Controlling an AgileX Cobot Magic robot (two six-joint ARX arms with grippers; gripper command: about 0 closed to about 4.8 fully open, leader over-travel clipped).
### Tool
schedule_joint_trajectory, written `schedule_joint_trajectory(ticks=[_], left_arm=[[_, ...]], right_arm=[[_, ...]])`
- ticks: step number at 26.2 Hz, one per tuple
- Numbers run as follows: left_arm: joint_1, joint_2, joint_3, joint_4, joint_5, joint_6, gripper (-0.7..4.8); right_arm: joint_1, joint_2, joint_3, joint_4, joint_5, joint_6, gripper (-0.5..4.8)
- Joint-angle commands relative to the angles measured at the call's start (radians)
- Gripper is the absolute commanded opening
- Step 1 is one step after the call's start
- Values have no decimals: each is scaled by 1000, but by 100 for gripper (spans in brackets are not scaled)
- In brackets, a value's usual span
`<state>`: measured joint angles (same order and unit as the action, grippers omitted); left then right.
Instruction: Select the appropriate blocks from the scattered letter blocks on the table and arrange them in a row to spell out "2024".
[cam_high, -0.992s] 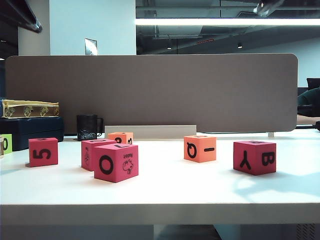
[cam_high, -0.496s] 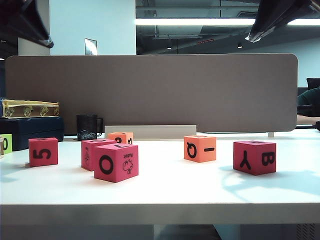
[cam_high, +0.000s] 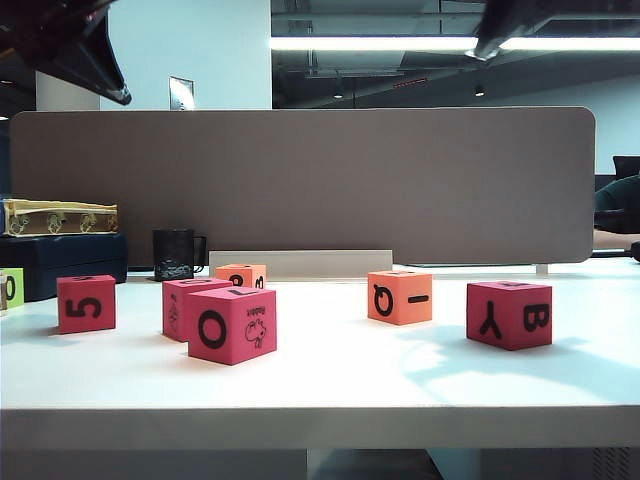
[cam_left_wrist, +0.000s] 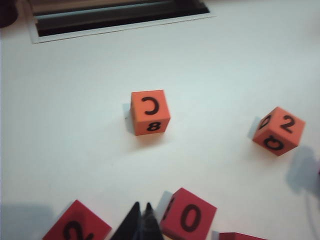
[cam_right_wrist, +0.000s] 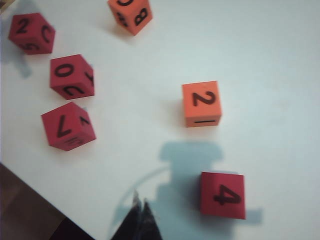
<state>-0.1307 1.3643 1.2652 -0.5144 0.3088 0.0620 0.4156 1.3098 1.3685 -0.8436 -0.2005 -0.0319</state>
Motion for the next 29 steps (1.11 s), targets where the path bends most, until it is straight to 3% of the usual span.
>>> schedule_joint_trajectory(ticks=[1, 10, 14, 22, 29], left_arm=[[-1, 24, 20, -2, -24, 13, -6], [-22, 84, 19, -13, 8, 36, -4], [-69, 148, 19, -27, 17, 82, 71], [-89, 233, 19, -23, 18, 123, 96], [-103, 270, 19, -42, 31, 201, 285]], right_arm=[[29, 16, 17, 3, 8, -3, -3], [96, 69, 19, 3, 24, -3, -3], [129, 75, 19, 2, 27, -3, -3], [156, 74, 19, -29, 23, -3, -3], [209, 75, 20, -17, 23, -2, -3]])
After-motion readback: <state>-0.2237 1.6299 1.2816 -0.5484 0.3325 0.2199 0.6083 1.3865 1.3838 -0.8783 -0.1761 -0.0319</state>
